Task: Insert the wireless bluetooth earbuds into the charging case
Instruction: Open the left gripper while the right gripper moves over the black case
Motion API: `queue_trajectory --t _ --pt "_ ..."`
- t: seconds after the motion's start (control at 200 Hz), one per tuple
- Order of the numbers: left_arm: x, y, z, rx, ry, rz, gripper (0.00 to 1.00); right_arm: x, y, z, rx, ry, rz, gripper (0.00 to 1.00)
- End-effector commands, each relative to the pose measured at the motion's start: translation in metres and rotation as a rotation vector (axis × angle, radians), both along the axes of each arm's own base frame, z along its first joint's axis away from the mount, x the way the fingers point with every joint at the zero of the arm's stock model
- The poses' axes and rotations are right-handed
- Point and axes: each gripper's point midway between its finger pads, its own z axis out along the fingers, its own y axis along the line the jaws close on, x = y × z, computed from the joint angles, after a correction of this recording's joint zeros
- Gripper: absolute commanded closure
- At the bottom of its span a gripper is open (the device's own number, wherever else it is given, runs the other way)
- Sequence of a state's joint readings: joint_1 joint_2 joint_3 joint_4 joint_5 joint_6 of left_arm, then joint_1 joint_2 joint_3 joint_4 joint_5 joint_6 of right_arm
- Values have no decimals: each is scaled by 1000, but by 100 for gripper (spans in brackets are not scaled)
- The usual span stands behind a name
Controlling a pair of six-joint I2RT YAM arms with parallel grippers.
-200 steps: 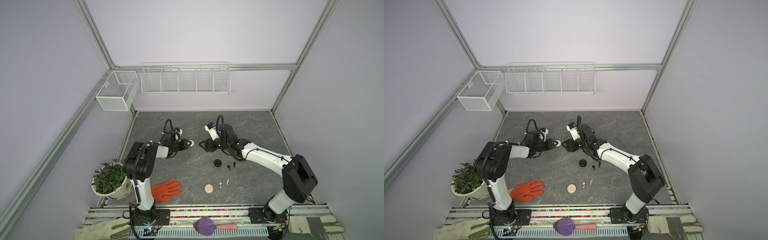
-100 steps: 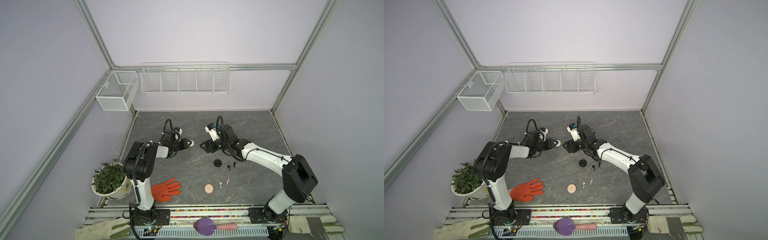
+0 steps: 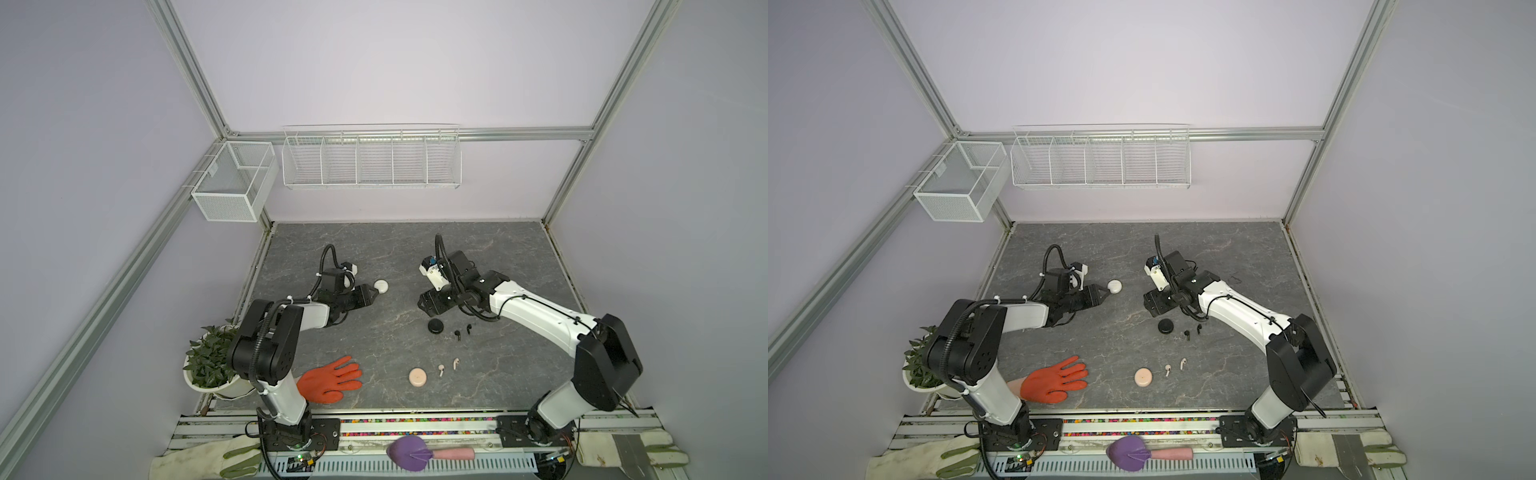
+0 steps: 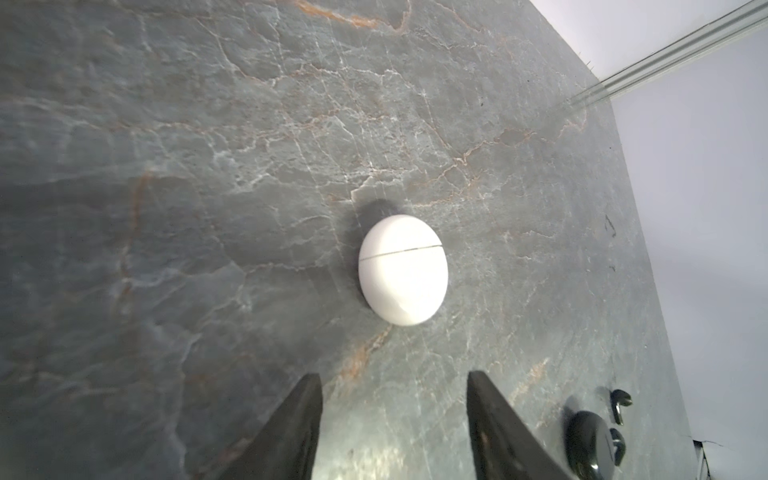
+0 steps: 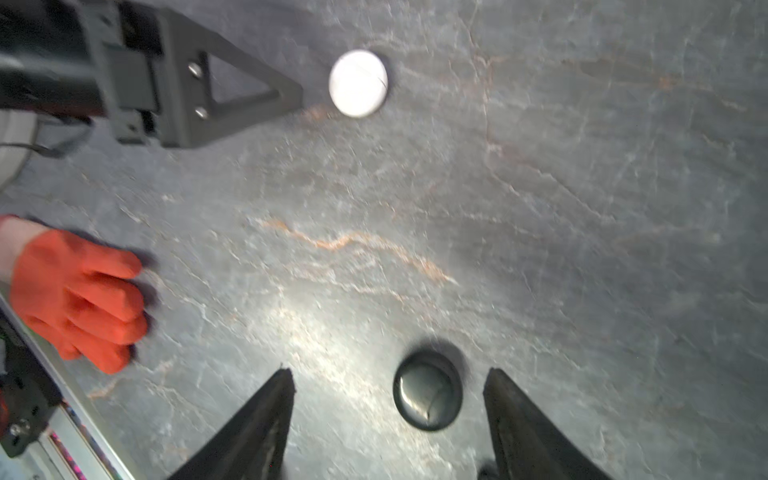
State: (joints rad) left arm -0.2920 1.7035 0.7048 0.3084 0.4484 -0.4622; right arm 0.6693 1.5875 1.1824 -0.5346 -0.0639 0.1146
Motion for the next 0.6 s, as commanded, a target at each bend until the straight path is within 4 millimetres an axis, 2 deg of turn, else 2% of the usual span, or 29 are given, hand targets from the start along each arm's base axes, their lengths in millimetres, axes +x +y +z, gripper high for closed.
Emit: queue_trajectory --t 0.0,0.09,0.19,0.3,0.405,0.45,0.595 --pt "-18 -1 6 -23 -5 -12 33 -28 -32 -26 -132 98 -4 24" --pt "-34 -11 7 -36 7 -63 31 -37 -33 -44 -131 144 -11 24" --pt "-49 -17 12 -31 0 -87 31 -37 -36 -65 -166 189 -45 23" --pt "-61 -21 19 -28 -11 -96 29 -39 -30 -75 -142 229 -106 23" --pt "-67 -22 20 -51 0 -94 28 -34 -29 -81 -184 220 -156 23" --pt "-69 -23 19 -61 5 -93 25 -32 -30 -86 -210 217 -164 23" --pt "-73 -24 16 -65 32 -108 25 -26 -32 -103 -259 214 -202 28"
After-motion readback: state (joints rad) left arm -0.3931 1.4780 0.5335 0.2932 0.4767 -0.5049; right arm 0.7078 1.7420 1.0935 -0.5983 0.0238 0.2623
